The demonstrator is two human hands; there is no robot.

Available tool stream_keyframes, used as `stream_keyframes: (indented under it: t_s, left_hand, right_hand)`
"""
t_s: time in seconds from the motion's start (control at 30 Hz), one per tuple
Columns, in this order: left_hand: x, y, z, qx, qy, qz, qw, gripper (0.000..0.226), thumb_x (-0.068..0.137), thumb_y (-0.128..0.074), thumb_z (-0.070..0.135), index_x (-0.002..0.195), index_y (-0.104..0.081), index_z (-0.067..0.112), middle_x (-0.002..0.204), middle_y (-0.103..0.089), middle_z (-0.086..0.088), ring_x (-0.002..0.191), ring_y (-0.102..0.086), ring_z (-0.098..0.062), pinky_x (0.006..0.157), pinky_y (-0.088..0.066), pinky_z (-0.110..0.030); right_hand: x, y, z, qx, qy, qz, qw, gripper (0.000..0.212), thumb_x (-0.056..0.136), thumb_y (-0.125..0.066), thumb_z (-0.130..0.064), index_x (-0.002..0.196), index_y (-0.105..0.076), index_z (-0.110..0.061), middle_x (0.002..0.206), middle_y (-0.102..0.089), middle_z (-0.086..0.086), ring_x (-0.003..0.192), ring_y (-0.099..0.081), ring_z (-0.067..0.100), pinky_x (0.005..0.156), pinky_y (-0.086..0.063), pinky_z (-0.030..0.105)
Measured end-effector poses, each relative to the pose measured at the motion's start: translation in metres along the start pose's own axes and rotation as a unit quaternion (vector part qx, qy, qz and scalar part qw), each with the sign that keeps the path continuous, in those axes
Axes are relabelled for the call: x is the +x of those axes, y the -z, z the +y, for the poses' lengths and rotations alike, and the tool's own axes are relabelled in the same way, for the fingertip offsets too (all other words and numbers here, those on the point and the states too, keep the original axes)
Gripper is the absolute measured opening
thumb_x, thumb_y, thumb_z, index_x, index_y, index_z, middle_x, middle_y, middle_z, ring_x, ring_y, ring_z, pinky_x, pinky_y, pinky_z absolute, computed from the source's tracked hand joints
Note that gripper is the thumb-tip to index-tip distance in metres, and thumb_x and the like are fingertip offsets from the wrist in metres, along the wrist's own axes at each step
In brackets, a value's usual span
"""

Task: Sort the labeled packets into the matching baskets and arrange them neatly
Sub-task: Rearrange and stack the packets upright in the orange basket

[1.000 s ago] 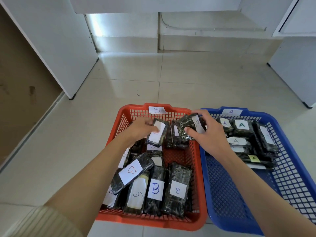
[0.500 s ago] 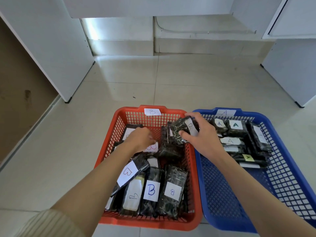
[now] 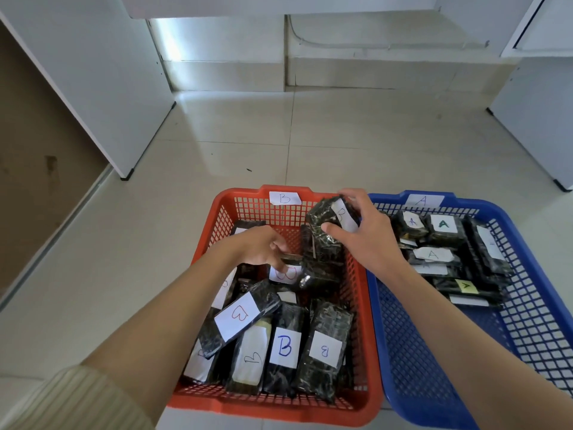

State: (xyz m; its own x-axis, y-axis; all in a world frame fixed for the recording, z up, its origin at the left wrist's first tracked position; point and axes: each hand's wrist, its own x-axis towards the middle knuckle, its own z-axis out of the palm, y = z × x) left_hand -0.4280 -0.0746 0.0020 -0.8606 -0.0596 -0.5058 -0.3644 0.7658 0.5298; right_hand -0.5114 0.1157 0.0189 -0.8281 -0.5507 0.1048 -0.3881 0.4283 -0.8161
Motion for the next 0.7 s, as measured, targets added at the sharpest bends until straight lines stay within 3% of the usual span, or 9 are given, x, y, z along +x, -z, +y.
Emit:
stream_keyframes:
  t_s: [0.17,0.27,0.4,0.57,0.7]
  left_hand:
    - [-0.017,0.003,0.003,-0.031,-0.065,0.018,0.997,0.028,0.077,-0.074,0.023,0.105,-0.07,0.022,0.103,-0.065,0.013,0.099,-0.056,-0.009,0.09,-0.04,-0.025]
    - [-0.028,0.003,-0.005,-0.062,-0.065,0.061,0.994,0.028,0.077,-0.075,0.019,0.103,-0.071,0.024,0.103,-0.068,0.013,0.098,-0.058,-0.005,0.086,-0.041,-0.016]
    - [-0.039,0.008,-0.02,-0.071,-0.033,0.068,0.995,0.031,0.076,-0.076,0.022,0.106,-0.07,0.024,0.108,-0.068,0.01,0.103,-0.058,-0.008,0.096,-0.042,-0.028]
    - [-0.042,0.008,-0.025,-0.095,-0.024,0.063,0.993,0.031,0.075,-0.077,0.023,0.106,-0.07,0.025,0.108,-0.067,0.01,0.108,-0.057,-0.011,0.099,-0.041,-0.031]
    - [-0.043,0.006,-0.029,-0.125,-0.015,0.061,0.99,0.028,0.075,-0.077,0.021,0.096,-0.068,0.035,0.103,-0.064,0.017,0.112,-0.055,-0.011,0.102,-0.04,-0.037]
  right_hand:
    - [0.03,-0.021,-0.01,-0.044,0.004,-0.044,0.998,0.055,0.074,-0.079,-0.027,0.118,-0.048,-0.017,0.106,-0.056,-0.005,0.099,-0.054,0.013,0.085,-0.044,0.029]
    - [0.044,-0.039,-0.004,-0.115,0.02,-0.108,0.987,0.055,0.071,-0.081,-0.028,0.114,-0.05,-0.017,0.113,-0.058,0.001,0.104,-0.054,0.019,0.087,-0.044,0.033]
    - [0.055,-0.061,0.004,-0.168,0.052,-0.168,0.97,0.054,0.072,-0.081,-0.028,0.113,-0.049,-0.015,0.117,-0.057,0.004,0.109,-0.054,0.022,0.09,-0.044,0.037]
    - [0.061,-0.076,0.005,-0.247,0.107,-0.209,0.94,0.047,0.083,-0.071,-0.021,0.125,-0.052,-0.013,0.133,-0.051,0.007,0.117,-0.052,0.026,0.093,-0.044,0.036]
    - [0.058,-0.077,0.013,-0.313,0.142,-0.152,0.927,0.038,0.087,-0.065,-0.019,0.122,-0.055,-0.009,0.13,-0.048,0.008,0.116,-0.051,0.025,0.093,-0.043,0.034]
